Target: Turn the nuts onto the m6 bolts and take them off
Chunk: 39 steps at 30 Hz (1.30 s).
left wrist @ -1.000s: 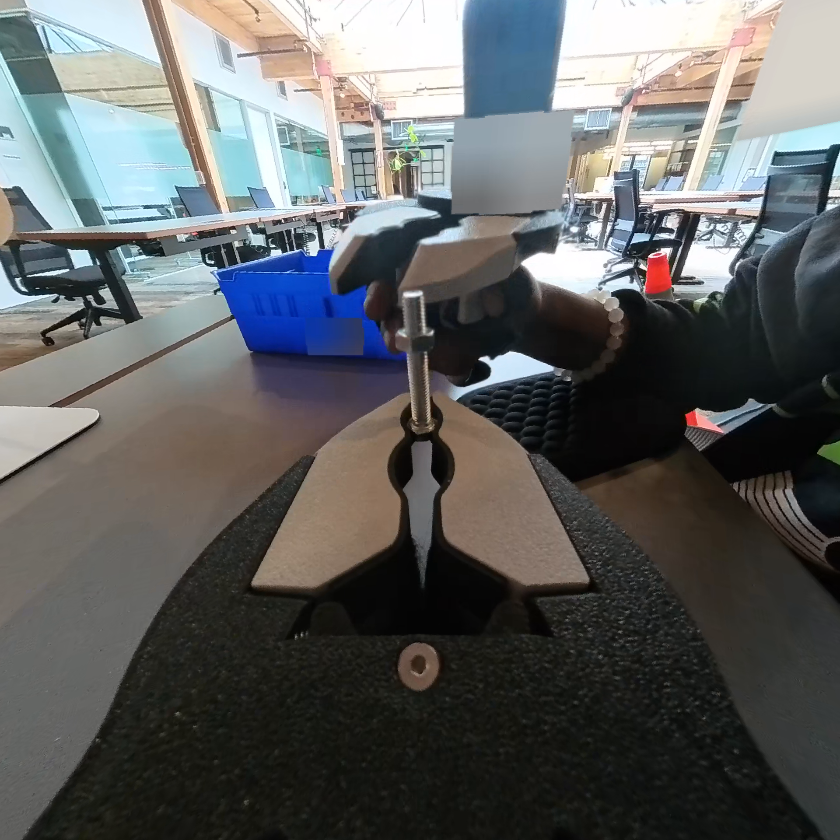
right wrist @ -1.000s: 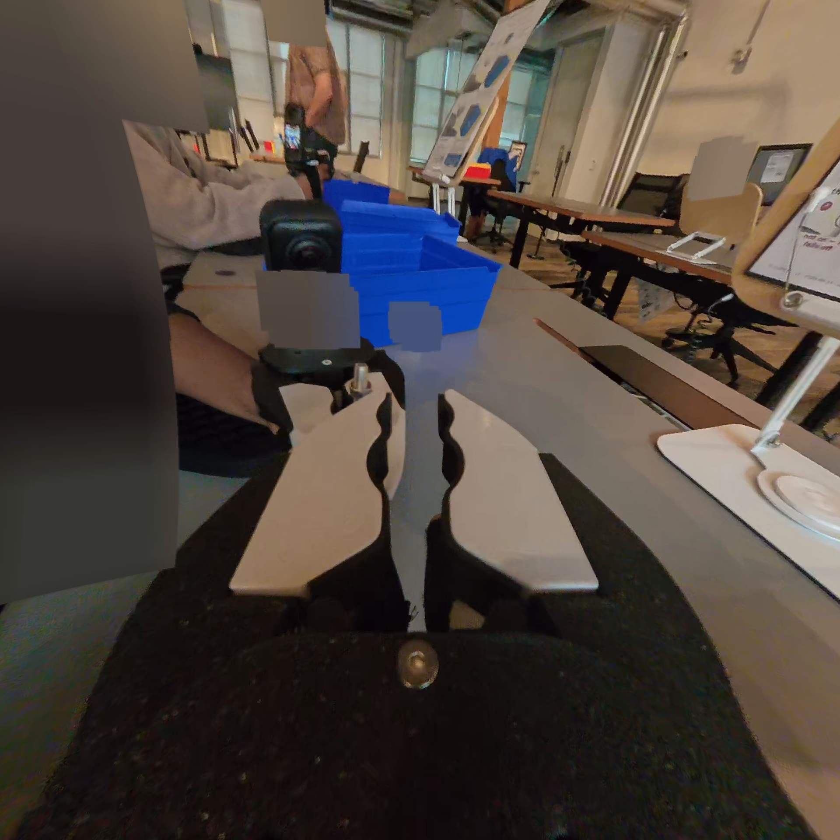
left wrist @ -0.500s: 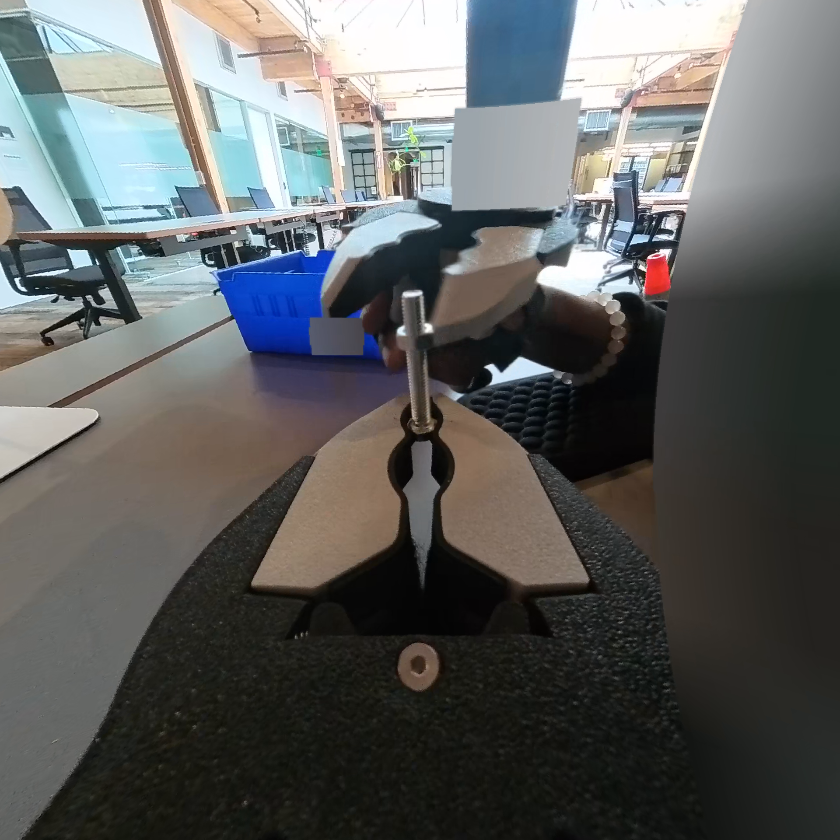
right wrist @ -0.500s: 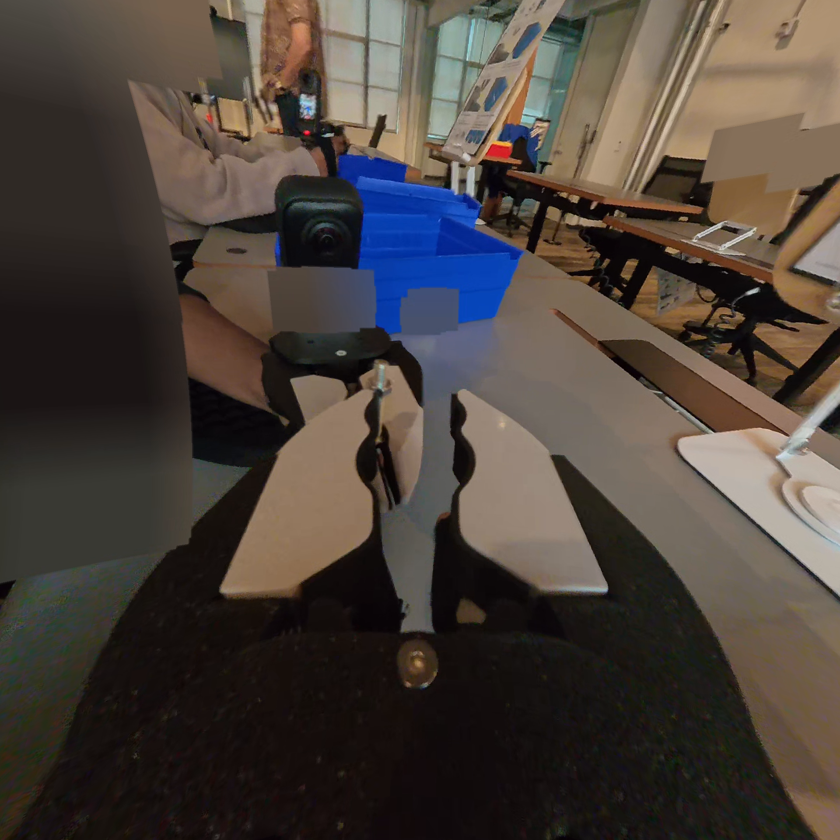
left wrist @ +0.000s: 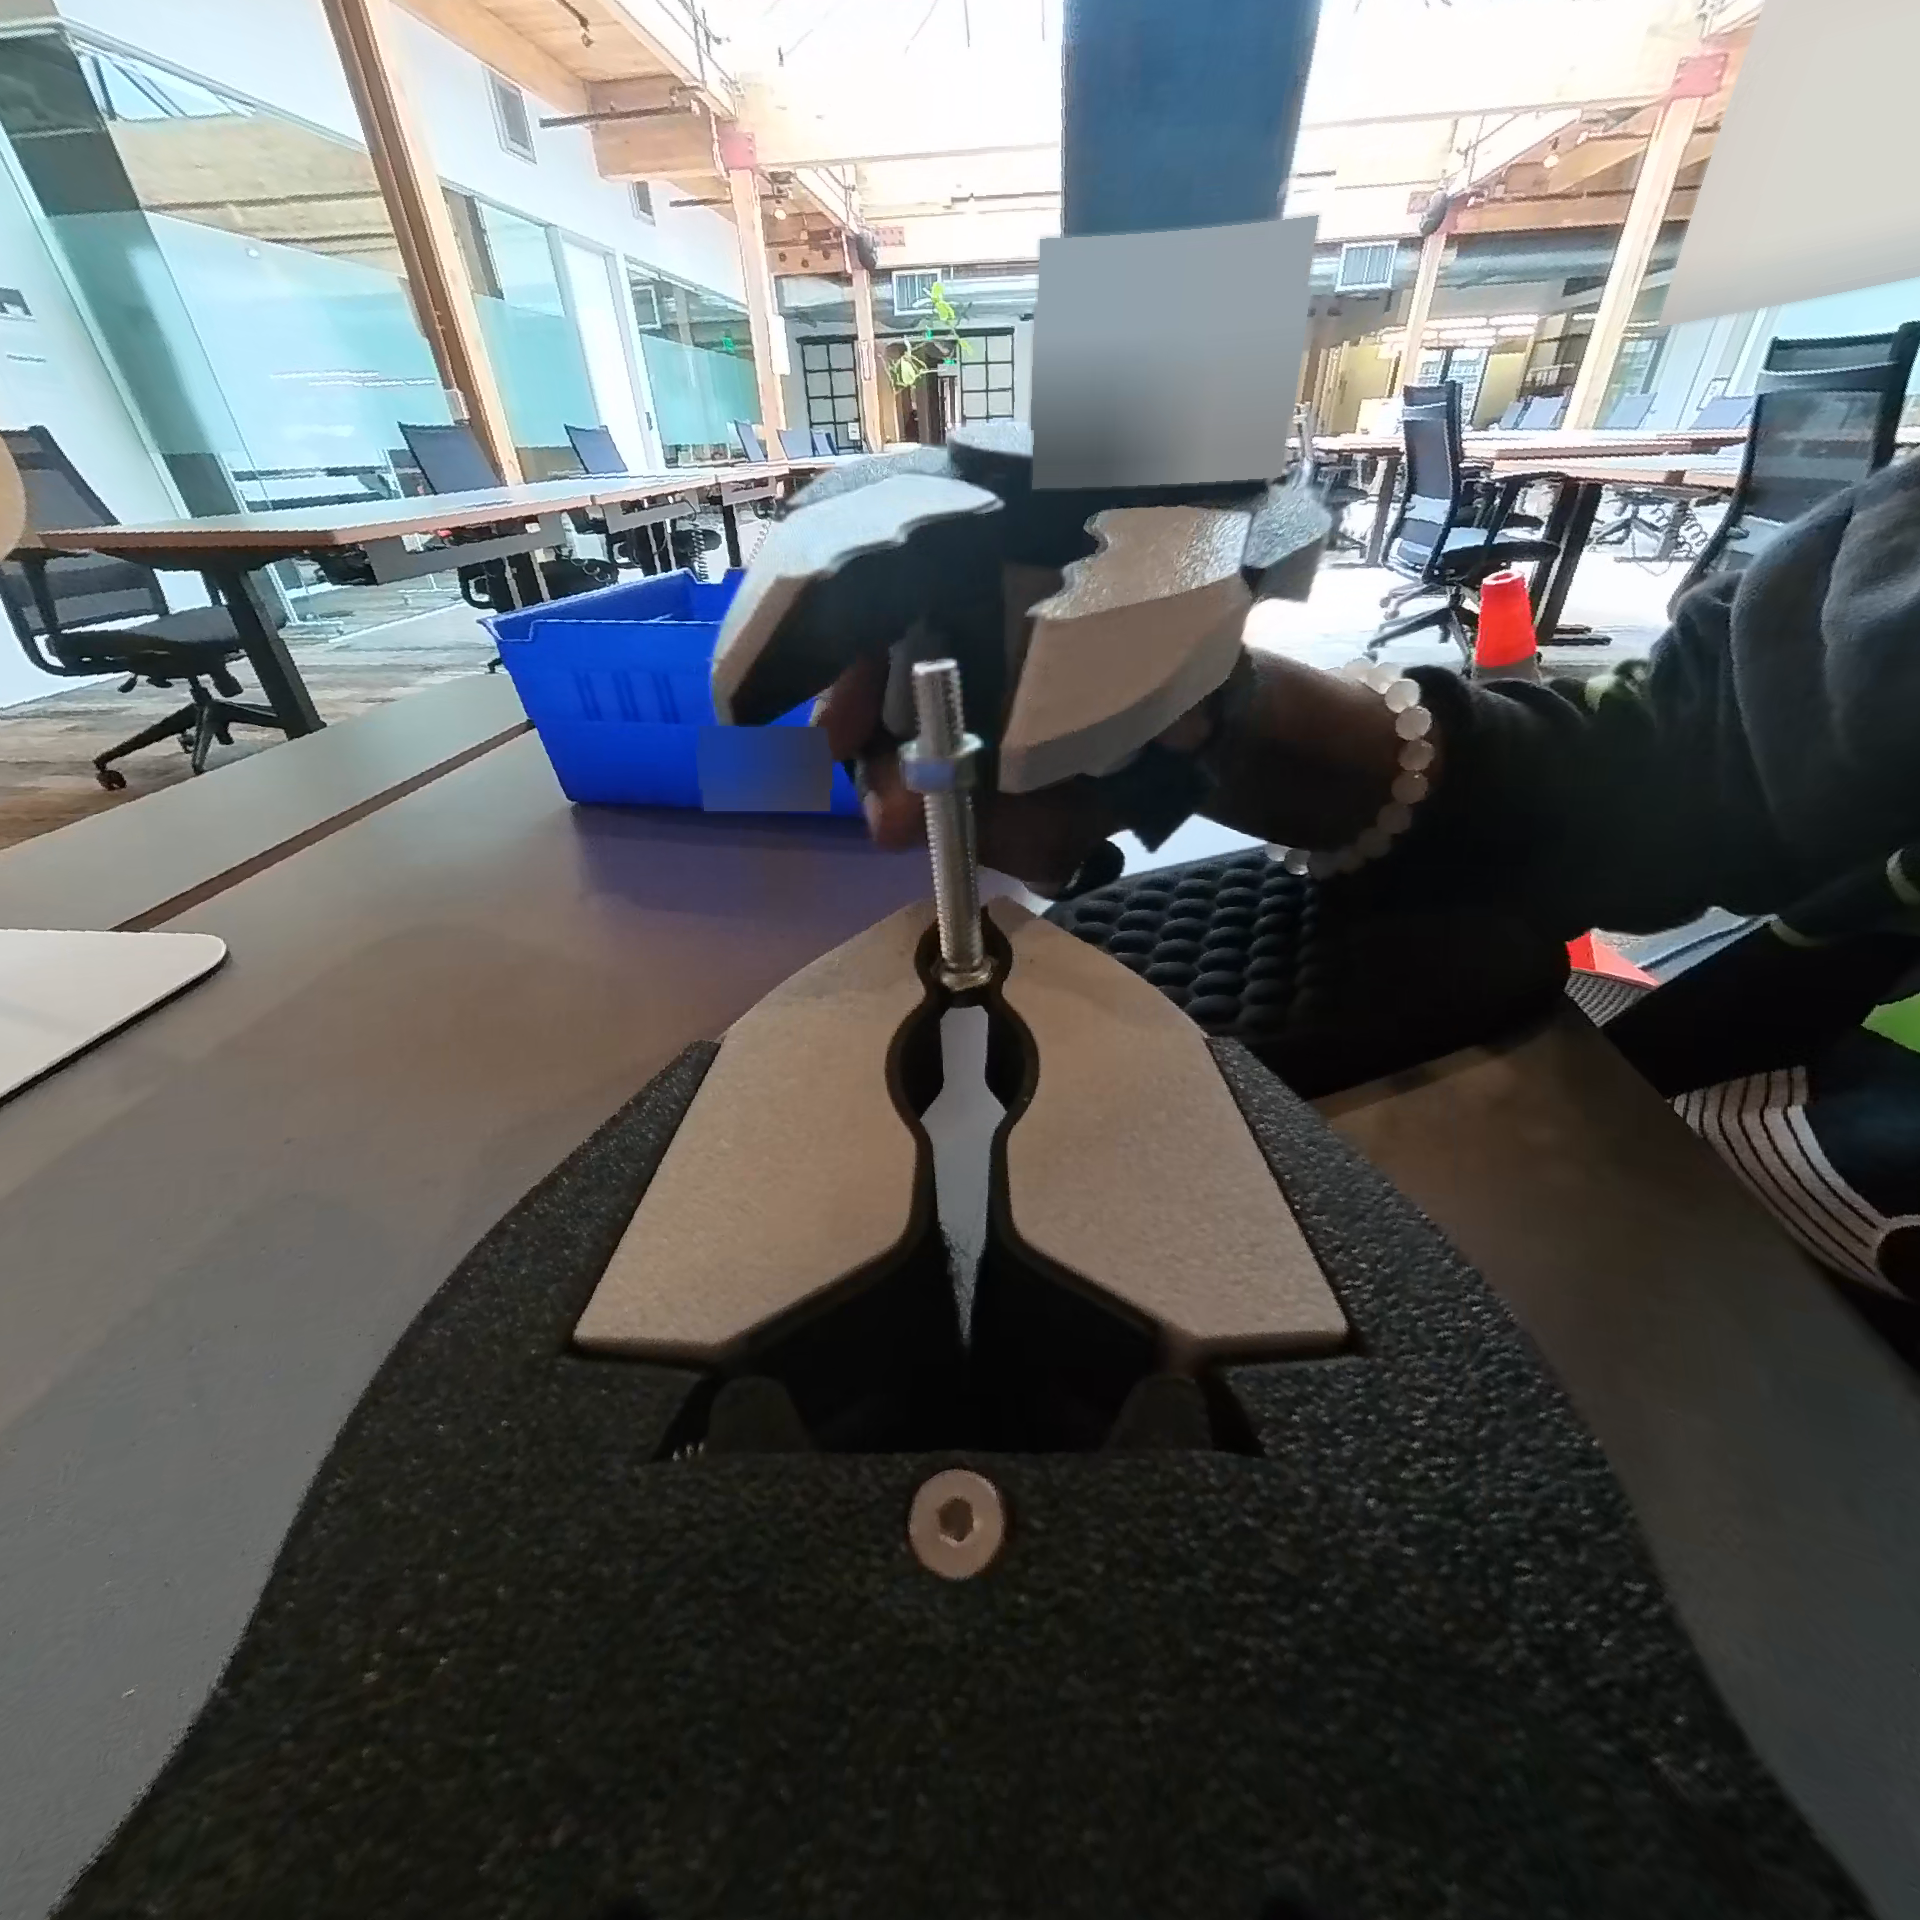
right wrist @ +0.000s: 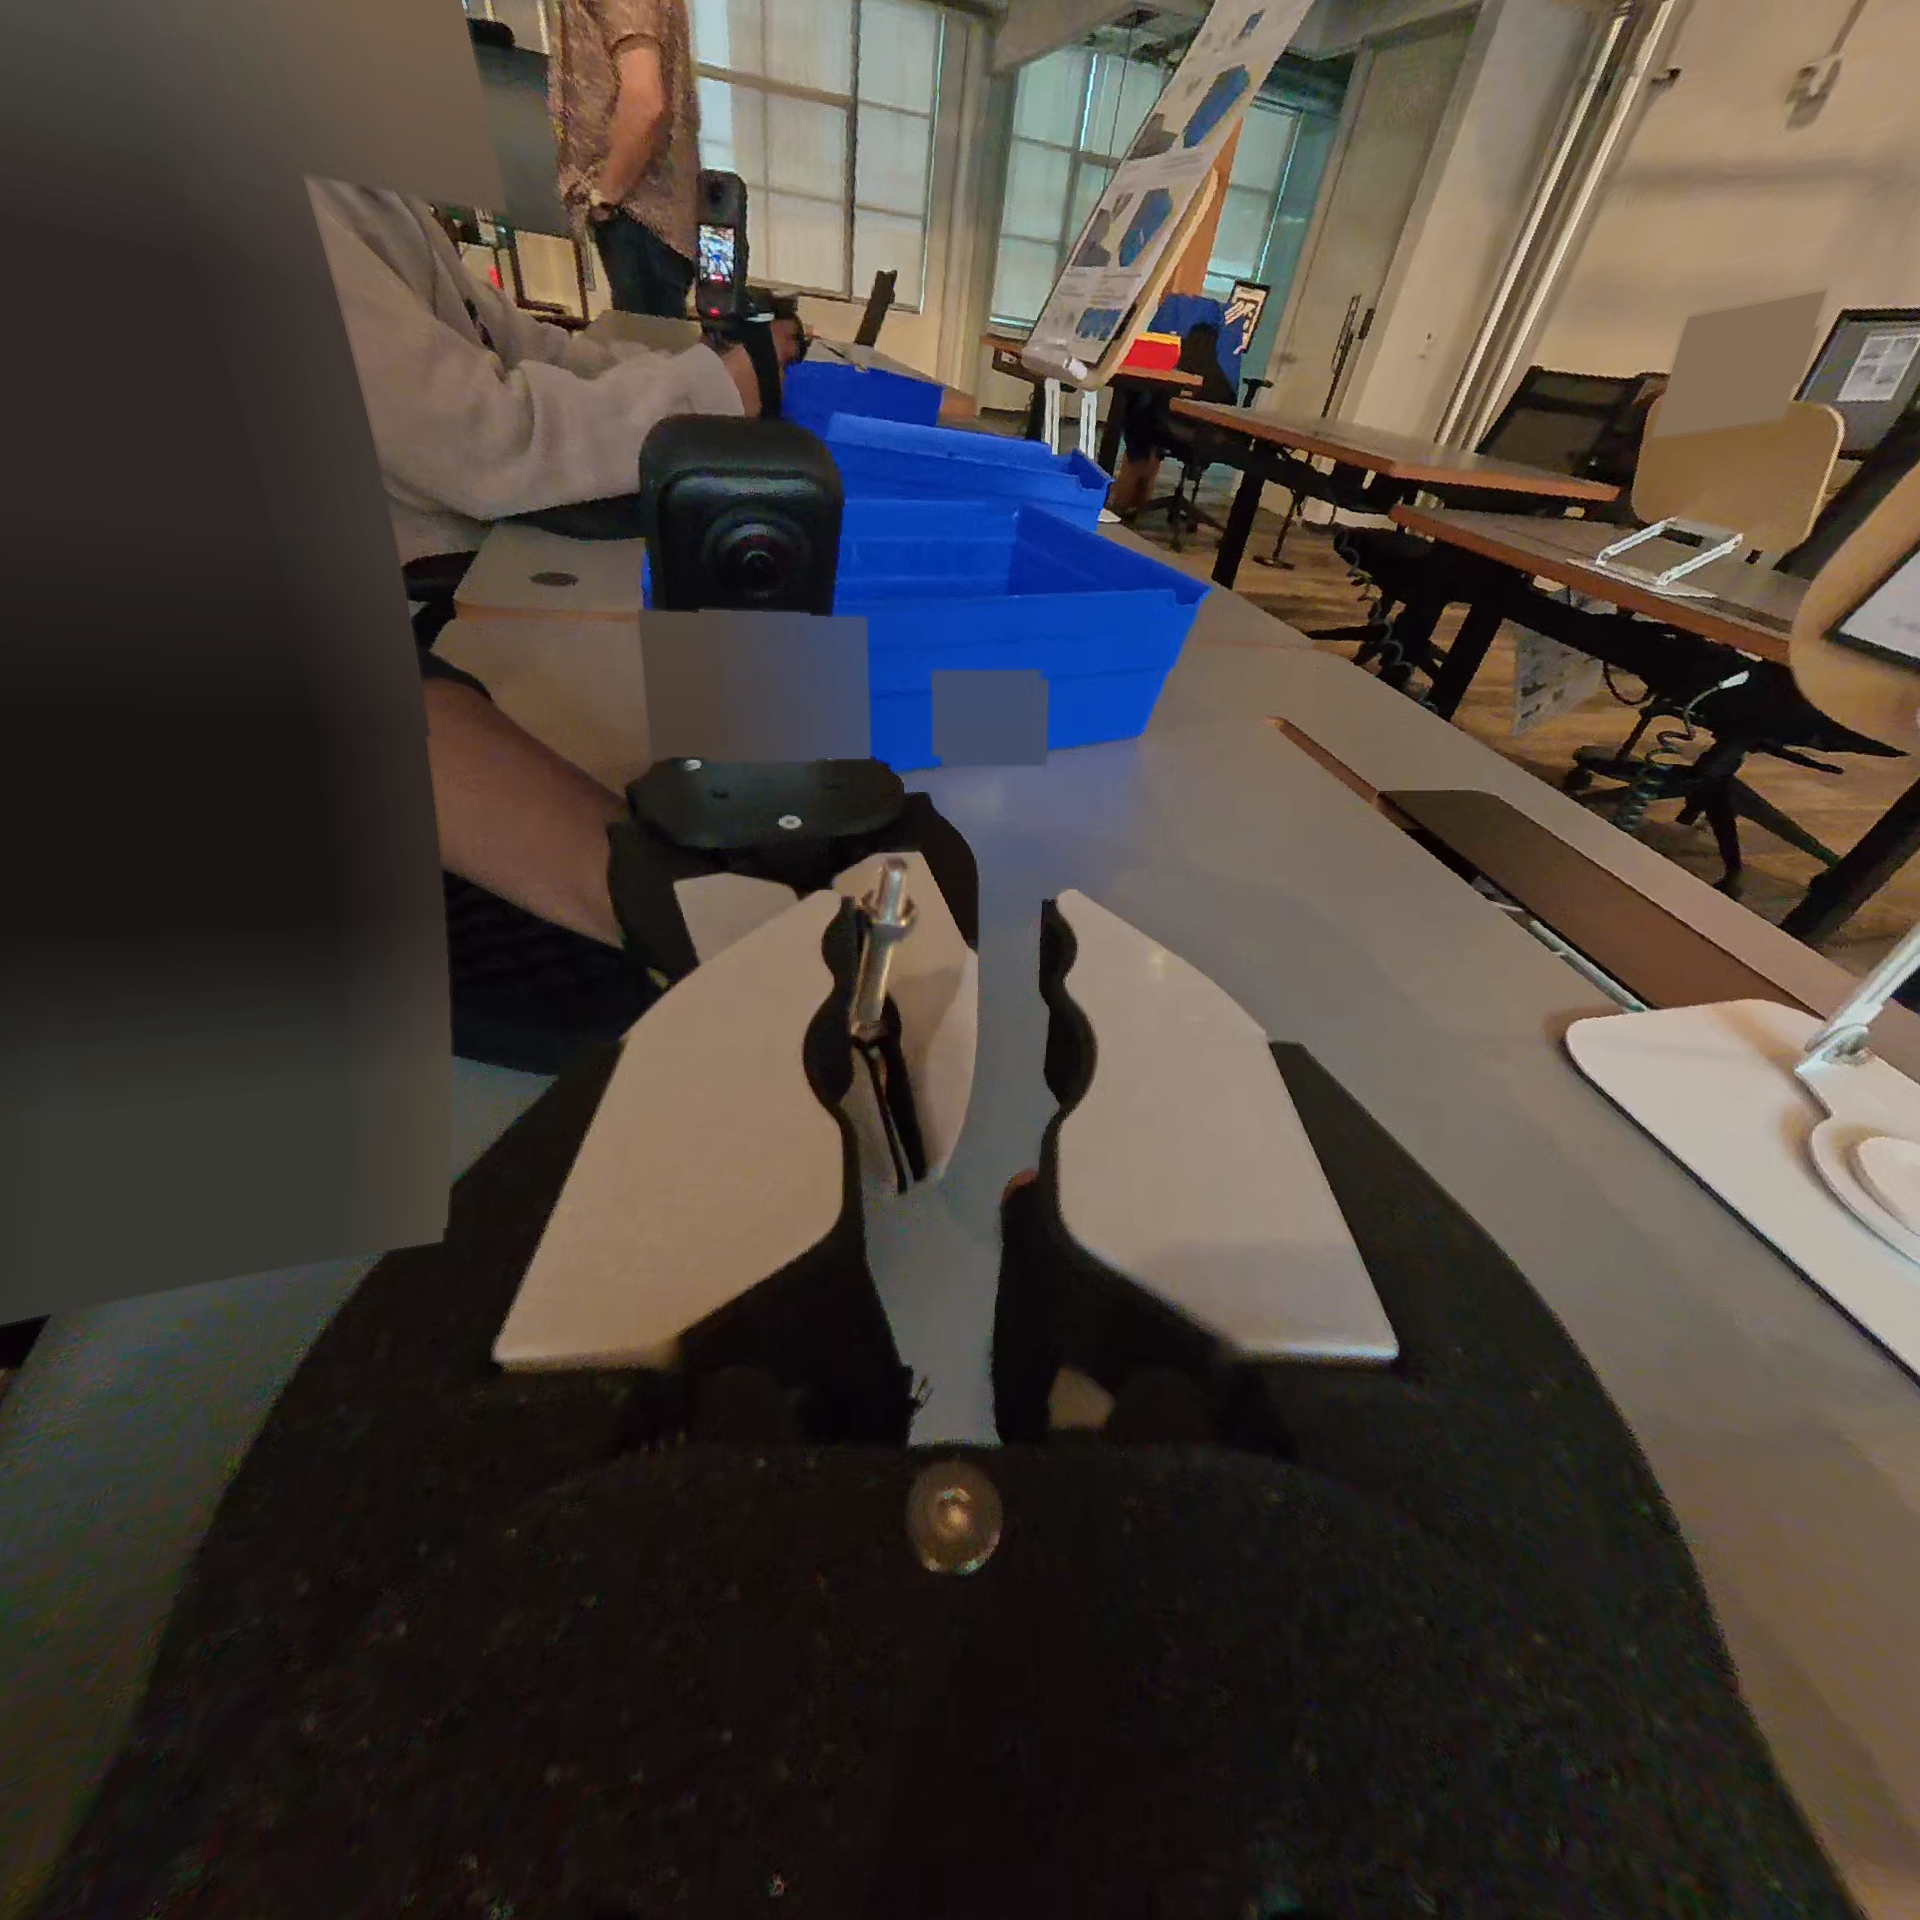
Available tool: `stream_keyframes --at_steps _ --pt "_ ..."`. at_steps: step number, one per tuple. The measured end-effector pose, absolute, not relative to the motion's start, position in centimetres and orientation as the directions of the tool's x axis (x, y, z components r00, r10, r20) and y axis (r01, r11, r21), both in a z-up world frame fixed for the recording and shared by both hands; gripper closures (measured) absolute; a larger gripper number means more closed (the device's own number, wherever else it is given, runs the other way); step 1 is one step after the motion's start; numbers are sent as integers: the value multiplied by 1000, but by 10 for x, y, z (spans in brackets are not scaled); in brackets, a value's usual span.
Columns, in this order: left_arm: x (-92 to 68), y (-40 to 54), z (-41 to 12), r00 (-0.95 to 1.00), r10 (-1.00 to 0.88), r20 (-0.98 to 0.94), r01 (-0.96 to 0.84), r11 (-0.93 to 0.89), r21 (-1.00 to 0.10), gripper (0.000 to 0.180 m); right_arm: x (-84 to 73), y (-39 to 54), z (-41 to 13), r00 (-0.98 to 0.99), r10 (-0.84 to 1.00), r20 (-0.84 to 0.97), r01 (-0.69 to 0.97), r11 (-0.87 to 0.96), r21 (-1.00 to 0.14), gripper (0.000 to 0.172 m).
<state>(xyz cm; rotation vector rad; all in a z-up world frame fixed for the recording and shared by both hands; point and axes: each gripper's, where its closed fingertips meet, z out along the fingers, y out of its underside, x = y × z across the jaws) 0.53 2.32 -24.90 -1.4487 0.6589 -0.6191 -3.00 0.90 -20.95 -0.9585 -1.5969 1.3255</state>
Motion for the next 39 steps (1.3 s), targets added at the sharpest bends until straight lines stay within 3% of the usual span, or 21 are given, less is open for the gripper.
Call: stream_keyframes --at_steps 4,12,19,28,39 --pt "5 23 -249 681 -731 -32 -11 34 -999 178 -20 29 -211 -310 942 128 53 151 -987 148" --pt "5 23 -249 681 -731 -36 -16 34 -999 178 -31 2 -209 -367 919 142 48 172 -984 137" --pt "5 23 -249 682 -730 -35 -12 36 -999 178 -22 29 -210 -297 943 149 56 173 -983 146" --pt "6 23 -249 681 -731 -42 -21 38 -999 178 -31 2 -207 -368 918 146 36 171 -985 136" --pt "6 23 -249 683 -730 -42 -20 39 -999 178 -19 22 -201 -340 932 121 10 133 -991 143"
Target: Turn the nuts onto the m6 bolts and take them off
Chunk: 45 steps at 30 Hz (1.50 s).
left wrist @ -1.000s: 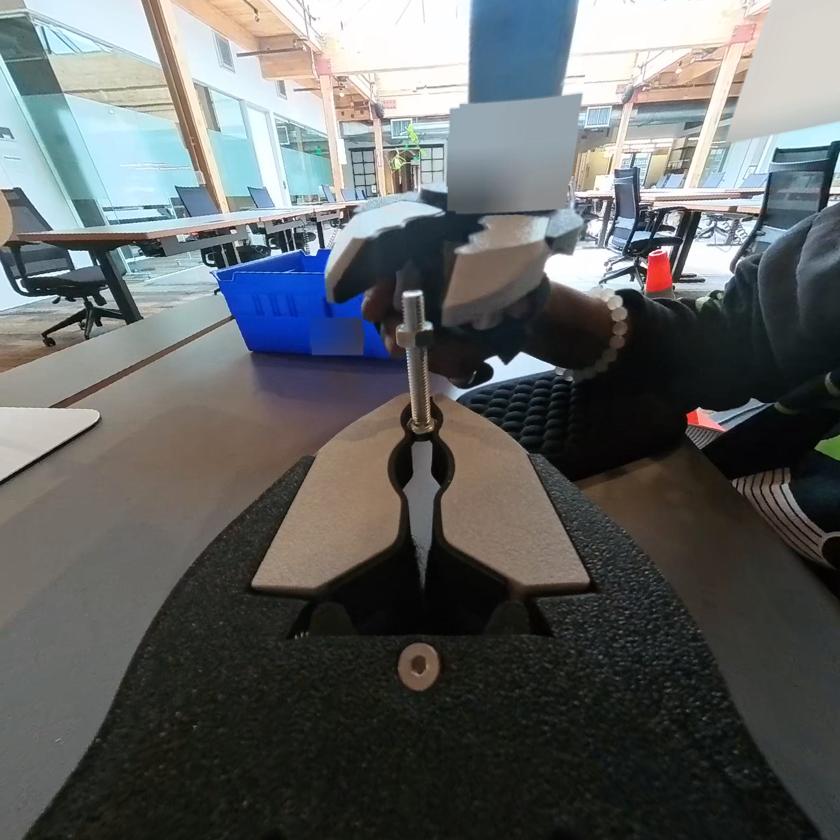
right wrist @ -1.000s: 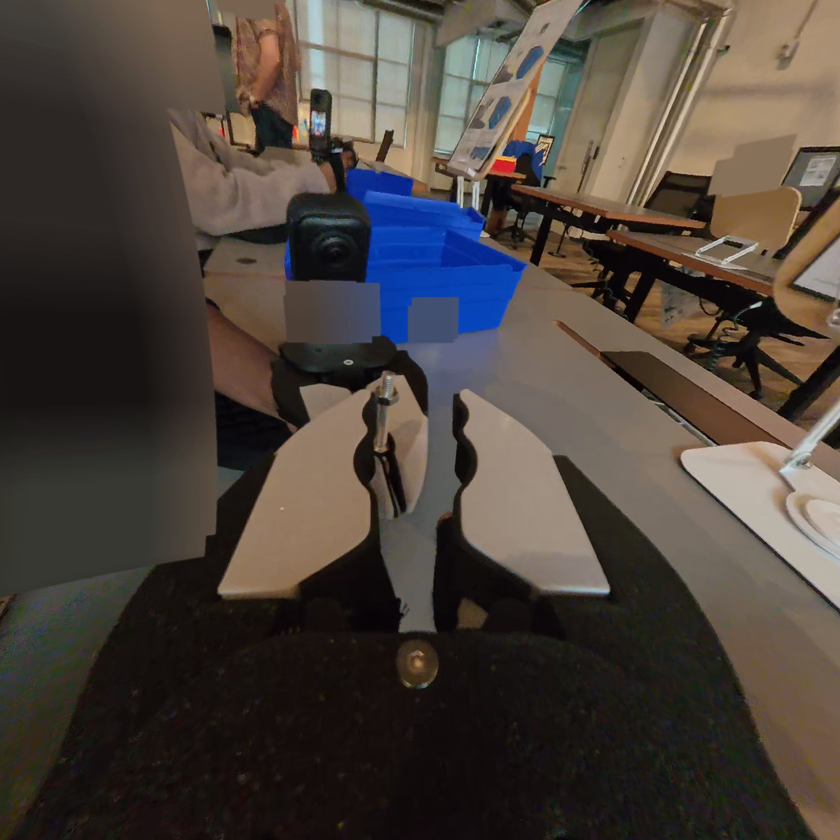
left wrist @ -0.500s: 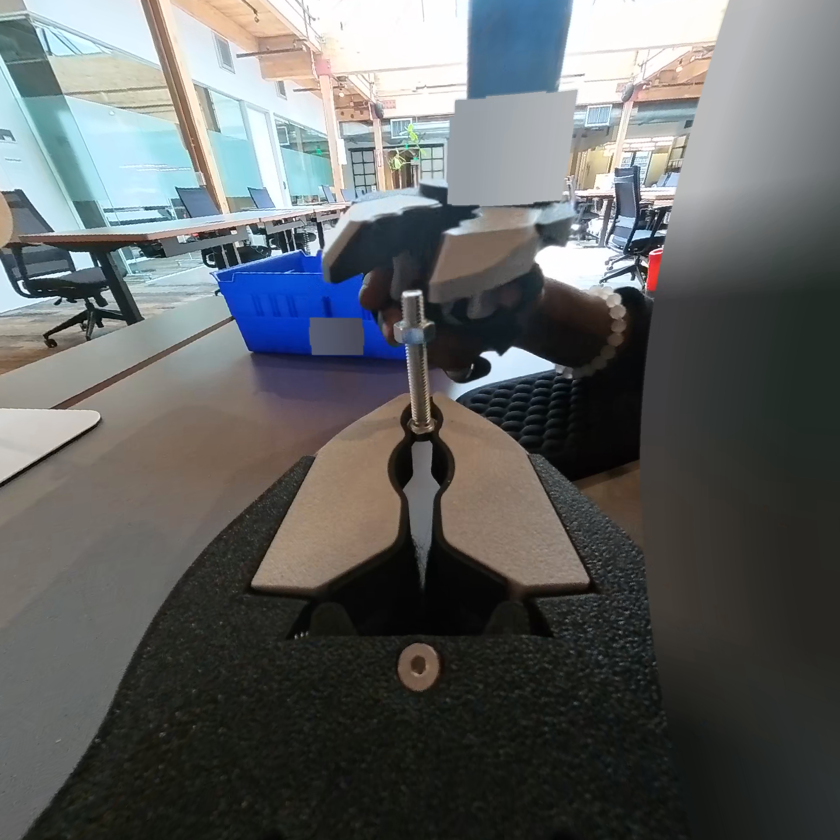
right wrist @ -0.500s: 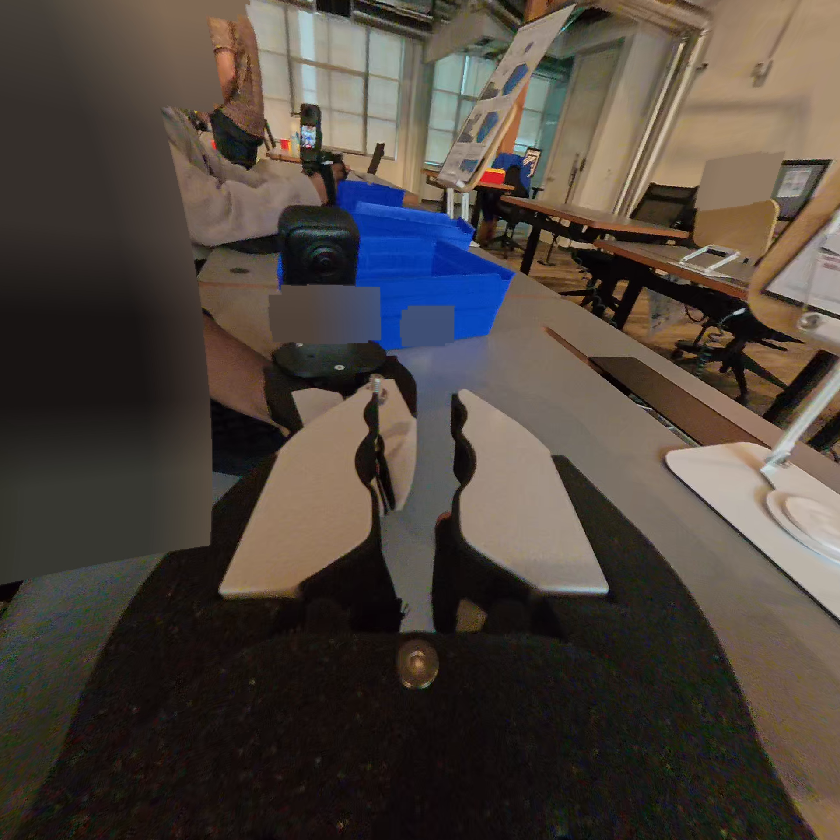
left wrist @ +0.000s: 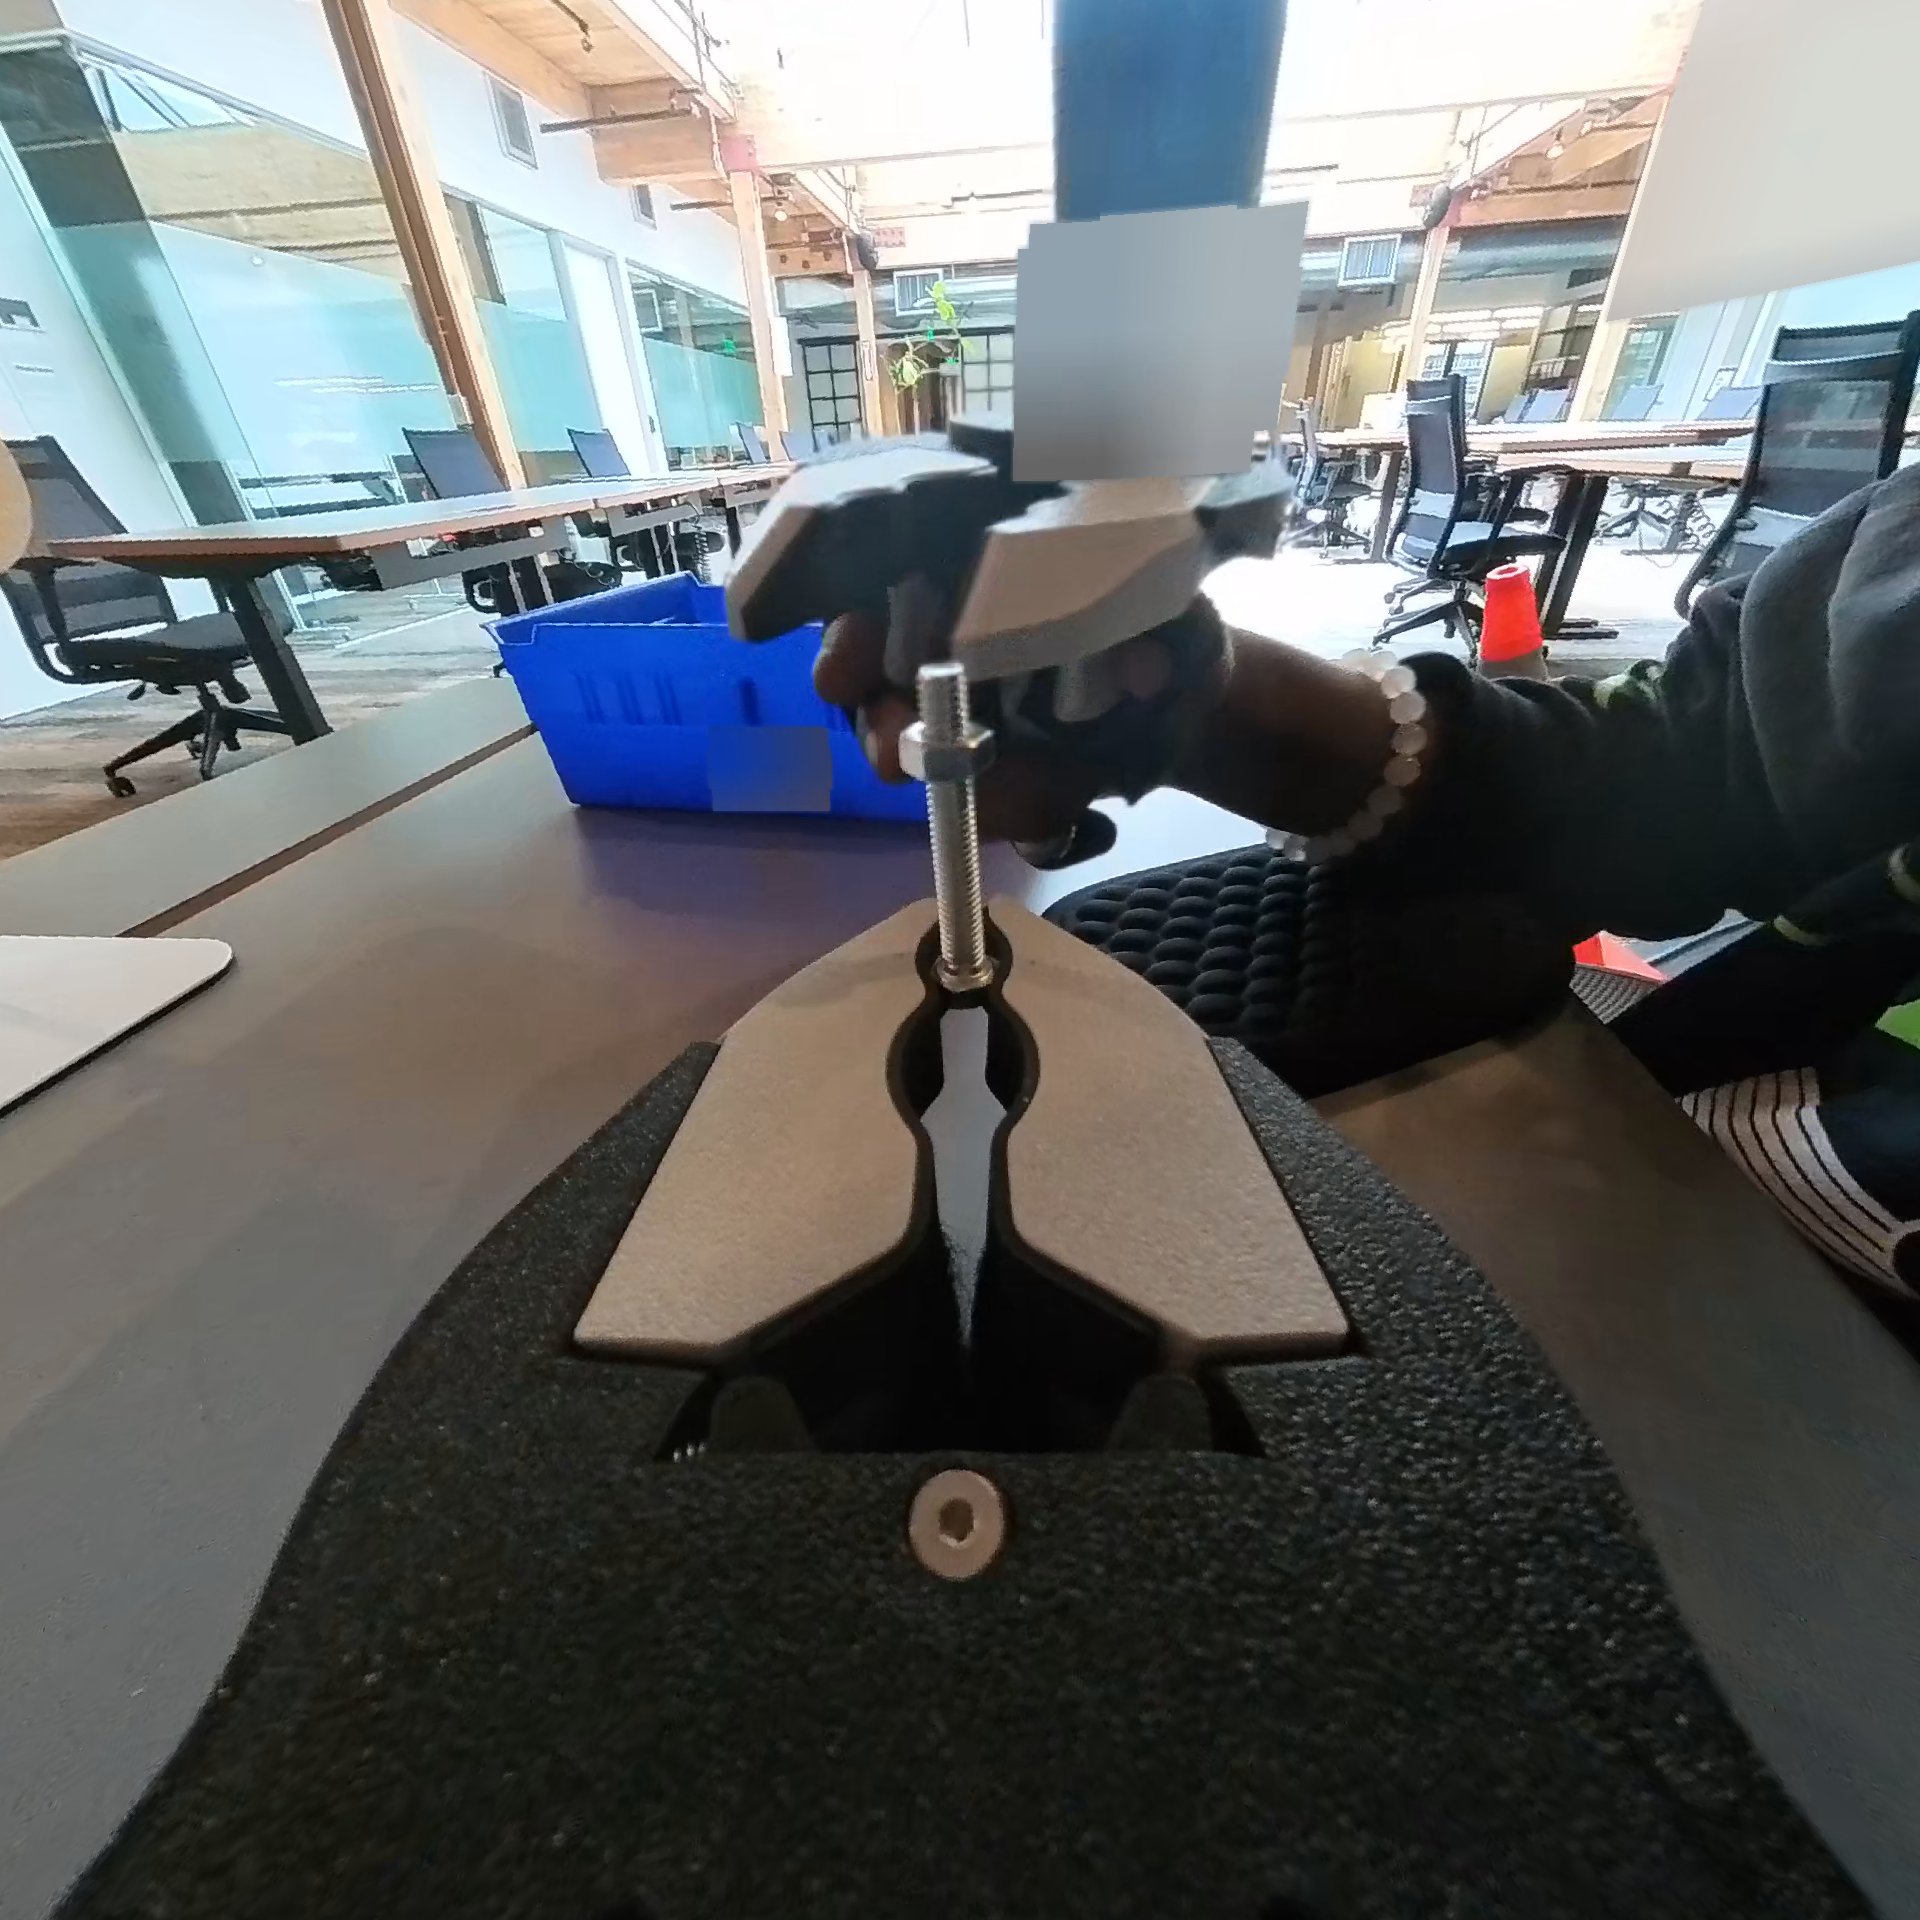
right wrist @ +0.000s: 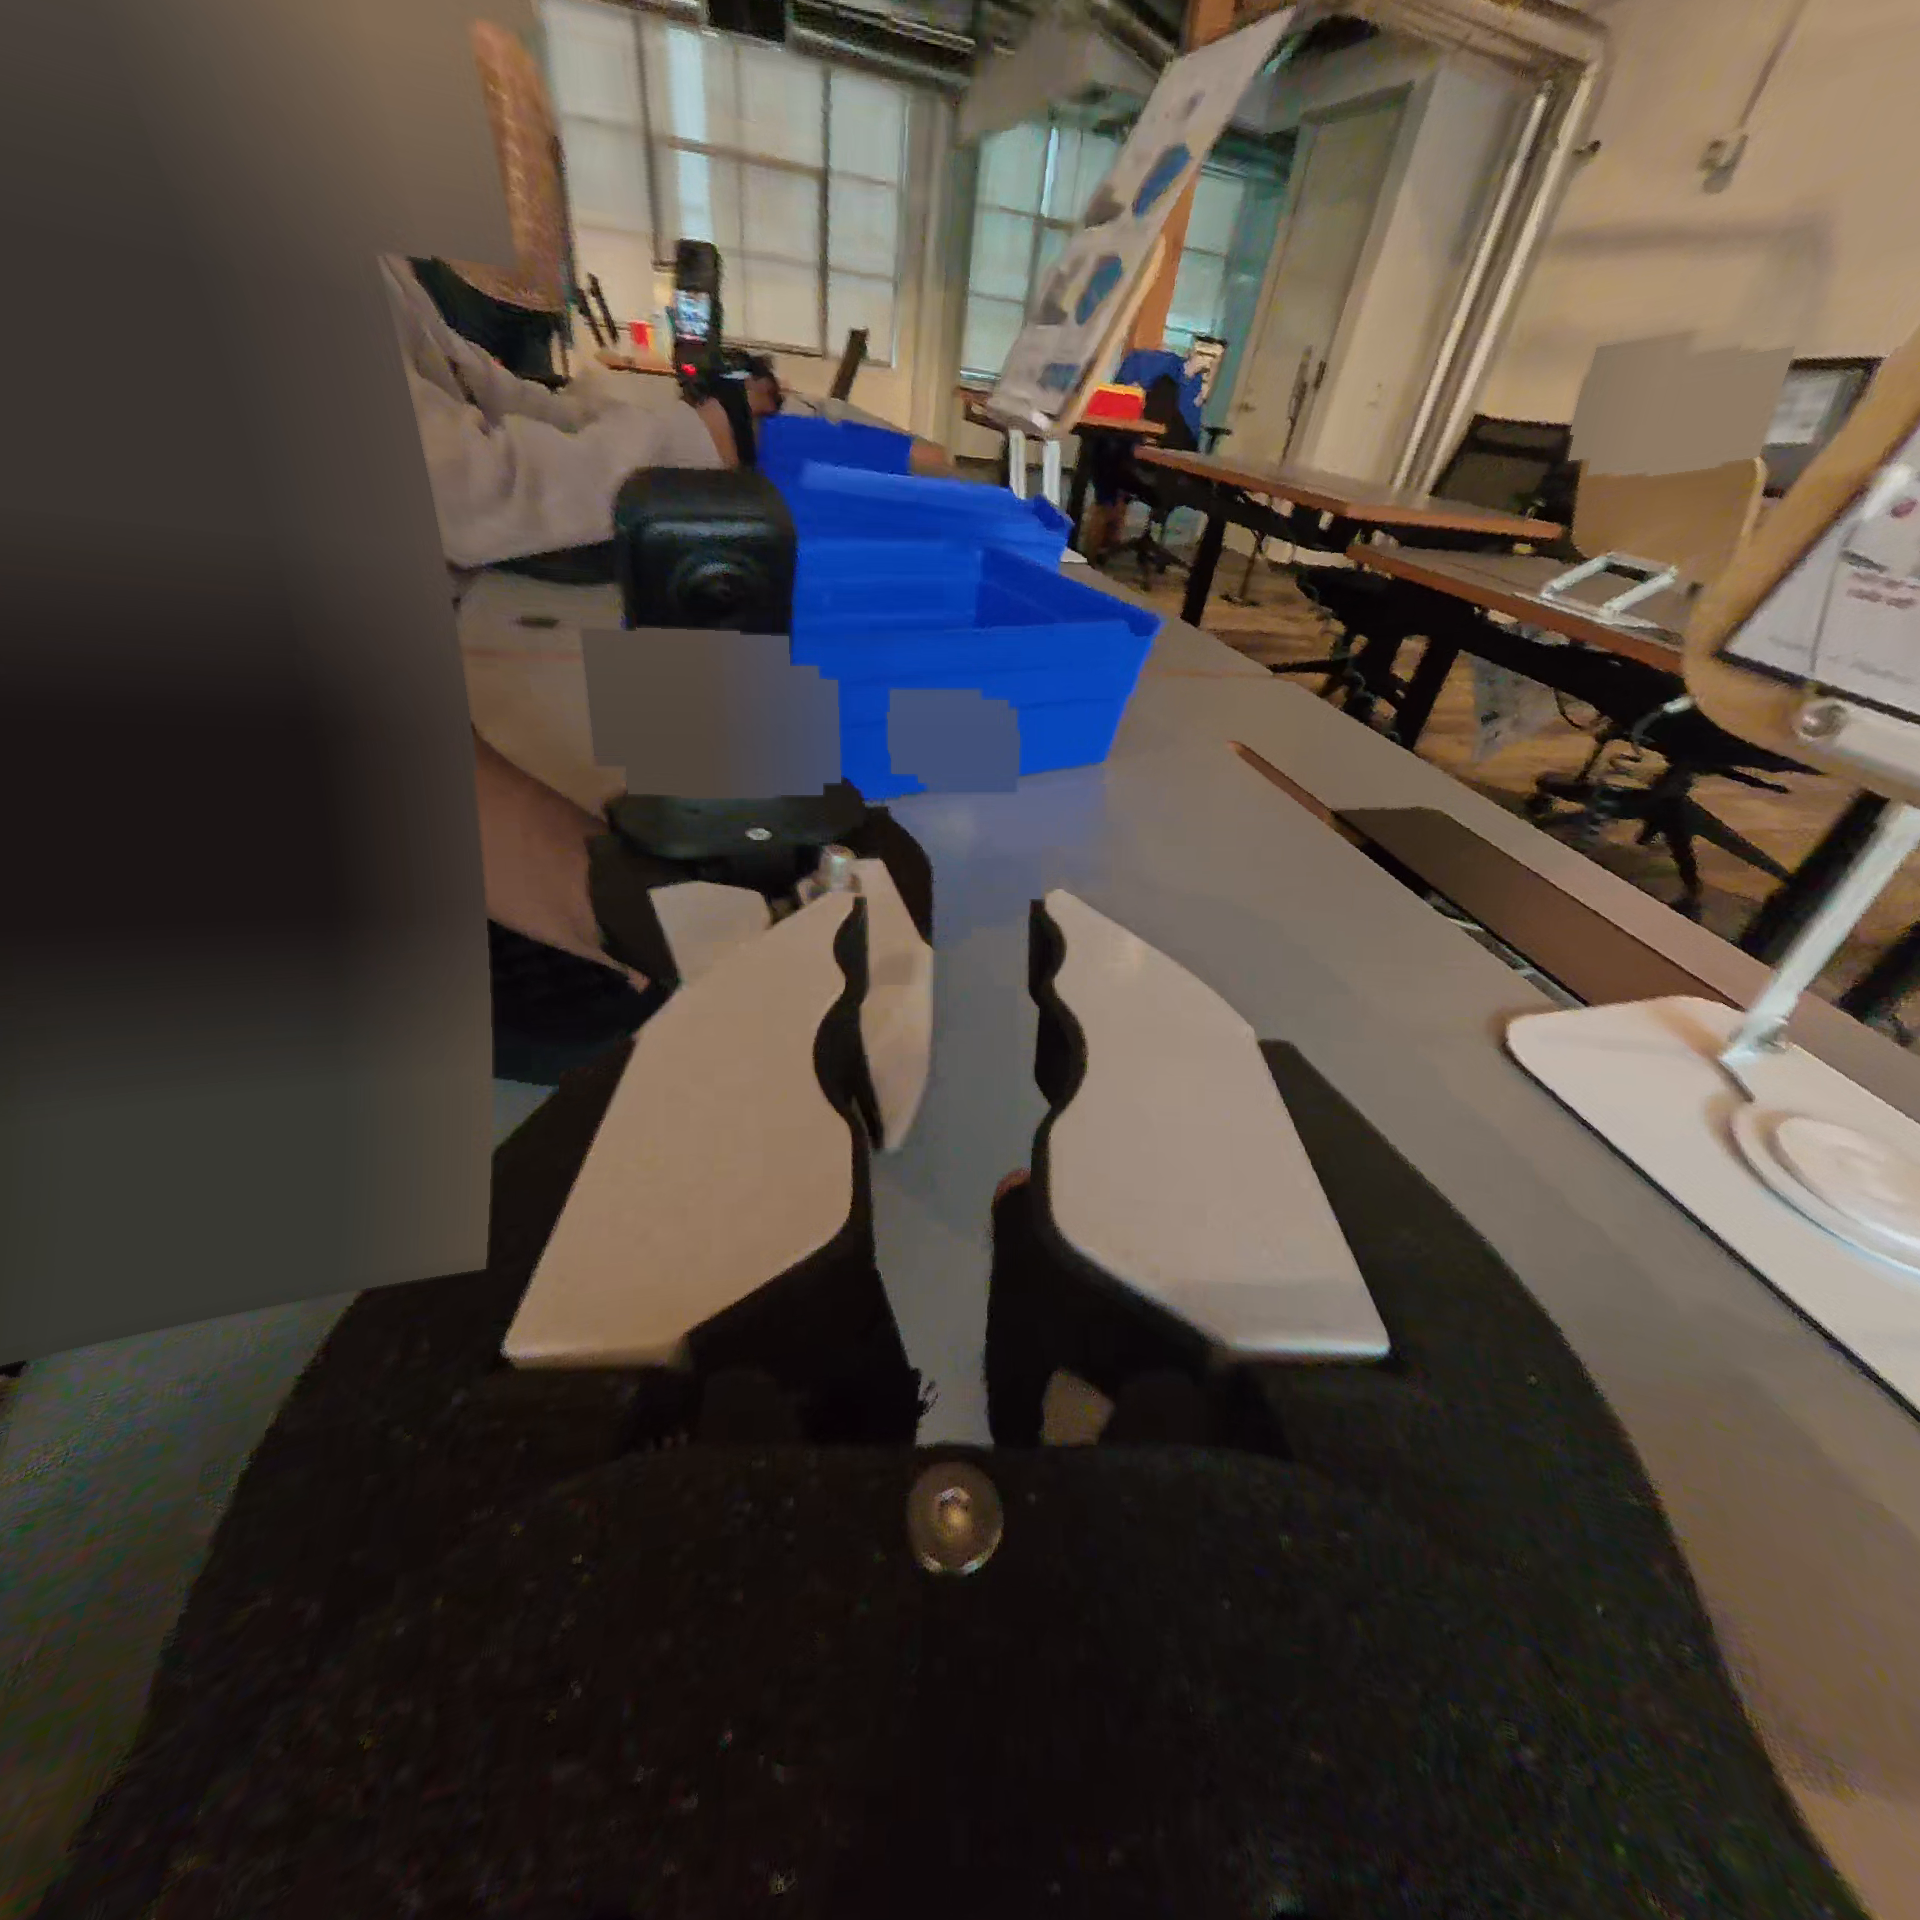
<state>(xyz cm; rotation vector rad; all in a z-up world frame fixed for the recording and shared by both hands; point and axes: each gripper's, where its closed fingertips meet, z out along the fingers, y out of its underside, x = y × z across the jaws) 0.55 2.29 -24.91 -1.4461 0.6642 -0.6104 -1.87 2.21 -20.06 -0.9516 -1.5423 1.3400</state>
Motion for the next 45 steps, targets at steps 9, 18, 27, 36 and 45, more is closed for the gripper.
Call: stream_keyframes --at_steps 9,18,27,36,45 --pt "6 23 -249 682 -730 -45 -22 41 -999 178 -27 15 -207 -346 925 157 44 183 -982 134" --pt "6 22 -249 681 -731 -45 -21 42 -999 178 -27 6 -207 -368 914 170 39 198 -979 136" --pt "6 22 -249 680 -731 -47 -21 44 -999 178 -17 36 -207 -294 947 127 40 145 -989 142" --pt "7 21 -249 679 -732 -52 -27 46 -999 178 -30 6 -204 -364 919 152 37 178 -983 134" --pt "6 21 -249 681 -731 -48 -22 44 -999 178 -23 15 -196 -351 927 130 6 141 -990 136"
